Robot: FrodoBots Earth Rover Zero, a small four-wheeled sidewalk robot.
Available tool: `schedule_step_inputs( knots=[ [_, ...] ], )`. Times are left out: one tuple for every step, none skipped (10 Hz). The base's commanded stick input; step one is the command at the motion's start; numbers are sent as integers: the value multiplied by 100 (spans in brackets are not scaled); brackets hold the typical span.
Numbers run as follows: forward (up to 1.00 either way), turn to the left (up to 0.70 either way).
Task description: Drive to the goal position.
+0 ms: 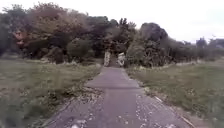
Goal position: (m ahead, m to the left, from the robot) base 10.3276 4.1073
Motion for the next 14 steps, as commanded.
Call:
schedule_step_inputs(
  knots=[
    [85,-5],
    [85,-33],
    [85,-33],
    [85,-33],
    [85,-33],
    [85,-33],
    [85,-33],
    [85,-33],
    [85,-32],
    [85,-30],
    [85,-8],
    [85,-1],
    [85,1],
    [85,1]
  ],
)
